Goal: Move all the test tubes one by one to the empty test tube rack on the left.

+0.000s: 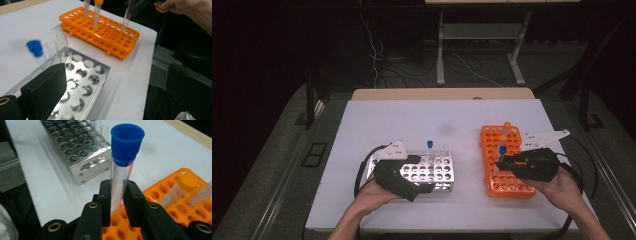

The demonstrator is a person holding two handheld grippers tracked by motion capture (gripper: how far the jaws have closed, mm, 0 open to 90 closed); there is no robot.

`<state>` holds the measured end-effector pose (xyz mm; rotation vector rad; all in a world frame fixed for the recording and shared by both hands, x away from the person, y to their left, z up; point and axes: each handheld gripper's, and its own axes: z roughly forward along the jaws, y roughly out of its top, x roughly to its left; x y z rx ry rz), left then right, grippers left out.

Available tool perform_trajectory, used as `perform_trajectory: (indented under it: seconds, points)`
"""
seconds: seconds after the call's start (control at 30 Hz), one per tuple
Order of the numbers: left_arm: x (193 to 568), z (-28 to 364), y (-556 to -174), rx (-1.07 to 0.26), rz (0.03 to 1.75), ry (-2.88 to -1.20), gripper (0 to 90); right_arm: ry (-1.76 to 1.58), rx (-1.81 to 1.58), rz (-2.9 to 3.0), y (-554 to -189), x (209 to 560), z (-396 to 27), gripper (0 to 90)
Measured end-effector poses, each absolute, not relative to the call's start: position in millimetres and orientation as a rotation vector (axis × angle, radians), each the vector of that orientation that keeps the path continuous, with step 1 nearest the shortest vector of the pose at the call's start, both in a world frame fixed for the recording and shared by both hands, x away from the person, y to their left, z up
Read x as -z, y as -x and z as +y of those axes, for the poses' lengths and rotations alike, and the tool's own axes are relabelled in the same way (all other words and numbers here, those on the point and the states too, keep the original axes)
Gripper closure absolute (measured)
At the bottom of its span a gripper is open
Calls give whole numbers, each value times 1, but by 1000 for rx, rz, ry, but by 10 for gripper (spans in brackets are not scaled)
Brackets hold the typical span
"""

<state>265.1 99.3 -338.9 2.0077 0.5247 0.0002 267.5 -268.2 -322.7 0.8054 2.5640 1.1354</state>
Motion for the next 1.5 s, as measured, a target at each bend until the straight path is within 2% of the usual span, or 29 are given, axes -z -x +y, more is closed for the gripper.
perform_trajectory:
  seconds: [0.27,0.93,1.07,1.27,1.3,1.5]
  points:
    - [313,72,-274,30,429,-2102,50,-747,-1125,2615,-264,315,-254,764]
    - [280,26,-293,54,289,-2253,167,-641,-1088,2720,-262,306,-223,764]
    - [278,16,-296,60,254,-2263,214,-622,-1090,2730,-262,306,-218,764]
    - [277,5,-296,72,209,-2267,346,-605,-1111,2750,-261,304,-210,764]
    - [277,4,-296,71,201,-2265,346,-605,-1111,2750,-261,304,-210,764]
    - [277,-1,-295,87,159,-2273,493,-574,-1114,2772,-260,303,-202,764]
